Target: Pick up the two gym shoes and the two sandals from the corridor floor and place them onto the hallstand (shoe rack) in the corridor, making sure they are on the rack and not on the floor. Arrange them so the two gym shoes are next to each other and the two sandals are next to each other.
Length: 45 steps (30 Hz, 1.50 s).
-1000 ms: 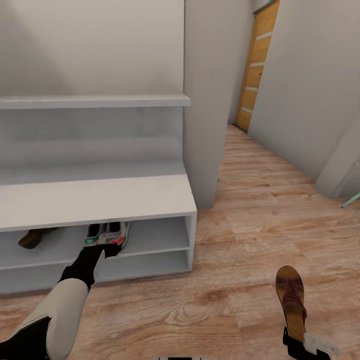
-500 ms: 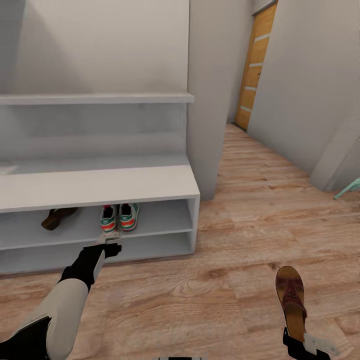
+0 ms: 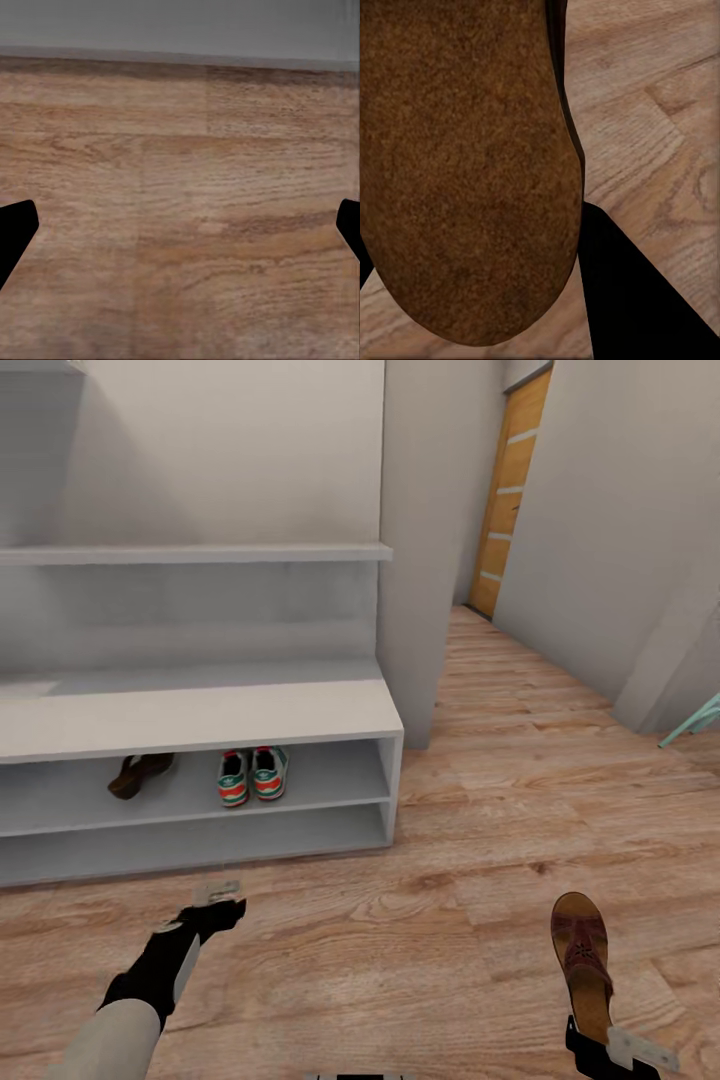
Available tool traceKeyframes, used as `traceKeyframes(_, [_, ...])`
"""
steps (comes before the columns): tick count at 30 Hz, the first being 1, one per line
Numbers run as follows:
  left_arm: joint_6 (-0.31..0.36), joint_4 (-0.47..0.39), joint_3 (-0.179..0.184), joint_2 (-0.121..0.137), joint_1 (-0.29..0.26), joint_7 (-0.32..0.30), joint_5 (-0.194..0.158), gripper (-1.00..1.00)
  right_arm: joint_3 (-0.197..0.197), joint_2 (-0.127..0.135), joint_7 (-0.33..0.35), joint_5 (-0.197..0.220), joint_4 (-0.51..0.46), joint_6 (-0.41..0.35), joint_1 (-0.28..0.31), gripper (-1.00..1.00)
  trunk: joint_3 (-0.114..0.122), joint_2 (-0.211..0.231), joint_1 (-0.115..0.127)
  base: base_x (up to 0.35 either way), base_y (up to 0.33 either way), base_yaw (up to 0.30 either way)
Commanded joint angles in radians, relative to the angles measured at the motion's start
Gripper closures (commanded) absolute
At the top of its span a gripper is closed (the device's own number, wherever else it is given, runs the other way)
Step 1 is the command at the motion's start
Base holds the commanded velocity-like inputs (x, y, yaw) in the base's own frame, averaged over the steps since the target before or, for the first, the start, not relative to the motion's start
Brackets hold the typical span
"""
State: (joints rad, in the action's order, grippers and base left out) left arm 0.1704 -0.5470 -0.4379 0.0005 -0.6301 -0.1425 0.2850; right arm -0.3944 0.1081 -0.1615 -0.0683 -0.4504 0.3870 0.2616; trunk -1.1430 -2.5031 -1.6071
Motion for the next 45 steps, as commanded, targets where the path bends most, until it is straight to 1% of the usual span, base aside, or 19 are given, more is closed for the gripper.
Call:
traceKeyframes(1, [-0.006, -0.002, -0.008, 0.000, 0.016, -0.035, 0.007, -1.00, -0.003, 0.000, -0.001, -0.004, 0.001, 0.003, 0.001, 1.00, -0.001, 0.000, 0.000, -0.026, 0.005, 0.000])
traceKeyframes(2, [-0.047, -0.003, -0.009, 0.004, 0.062, -0.113, 0.005, -1.00, -0.003, -0.001, -0.001, -0.005, 0.001, 0.003, 0.001, 1.00, -0.001, 0.000, 0.000, -0.013, 0.003, 0.000])
traceKeyframes(3, [-0.065, -0.003, -0.009, 0.005, 0.077, -0.139, 0.005, -1.00, -0.003, -0.001, -0.001, -0.005, 0.001, 0.003, 0.001, 1.00, -0.001, 0.000, 0.000, -0.011, 0.002, 0.000])
traceKeyframes(4, [-0.105, -0.002, -0.010, 0.011, 0.108, -0.188, 0.004, -1.00, -0.003, -0.001, -0.001, -0.005, 0.001, 0.003, 0.001, 1.00, -0.001, 0.000, 0.000, -0.007, 0.001, 0.000])
traceKeyframes(5, [-0.170, -0.001, -0.013, 0.023, 0.153, -0.254, 0.003, -1.00, -0.003, -0.001, -0.001, -0.005, 0.002, 0.003, 0.001, 1.00, -0.001, 0.000, 0.000, -0.003, 0.001, 0.000])
traceKeyframes(6, [-0.192, -0.001, -0.015, 0.028, 0.168, -0.274, 0.002, -1.00, -0.003, -0.001, -0.001, -0.005, 0.004, 0.003, 0.001, 1.00, -0.001, 0.000, 0.000, -0.003, 0.001, 0.000])
traceKeyframes(7, [-0.233, 0.002, -0.021, 0.038, 0.197, -0.309, -0.001, -1.00, -0.003, 0.000, 0.000, -0.005, 0.010, 0.003, 0.001, 1.00, -0.001, 0.000, 0.000, -0.002, 0.000, 0.000])
traceKeyframes(9, [-0.329, 0.008, -0.046, 0.073, 0.275, -0.400, -0.022, -1.00, -0.003, 0.000, 0.000, -0.007, 0.032, 0.004, 0.001, 1.00, -0.001, 0.000, 0.000, 0.000, 0.000, 0.000])
traceKeyframes(12, [-0.366, 0.012, -0.065, 0.102, 0.321, -0.455, -0.046, -1.00, -0.003, 0.001, 0.000, -0.008, 0.038, 0.005, 0.001, 1.00, -0.001, 0.000, 0.000, 0.000, 0.000, 0.000])
traceKeyframes(13, [-0.385, 0.015, -0.079, 0.122, 0.348, -0.491, -0.070, -1.00, -0.002, 0.001, 0.000, -0.008, 0.040, 0.005, 0.001, 1.00, -0.001, 0.000, 0.000, 0.000, 0.000, 0.000])
traceKeyframes(15, [-0.406, 0.017, -0.095, 0.144, 0.382, -0.533, -0.104, -1.00, -0.002, 0.001, 0.000, -0.008, 0.041, 0.005, 0.001, 1.00, -0.001, 0.000, 0.000, 0.000, 0.000, 0.000])
traceKeyframes(20, [-0.421, 0.018, -0.102, 0.154, 0.412, -0.552, -0.122, -1.00, -0.001, -0.004, 0.000, -0.007, 0.040, 0.006, 0.001, 1.00, -0.001, 0.000, 0.000, 0.000, 0.000, 0.000])
traceKeyframes(28, [-0.425, 0.018, -0.102, 0.153, 0.418, -0.557, -0.125, -1.00, -0.001, -0.007, -0.001, -0.007, 0.041, 0.006, 0.001, 1.00, -0.001, 0.000, 0.000, -0.001, 0.034, 0.000])
traceKeyframes(45, [-0.424, 0.018, -0.104, 0.154, 0.418, -0.559, -0.128, -1.00, -0.003, -0.007, -0.001, -0.007, 0.048, 0.006, 0.001, 1.00, -0.001, 0.000, 0.000, -0.081, 0.283, 0.000])
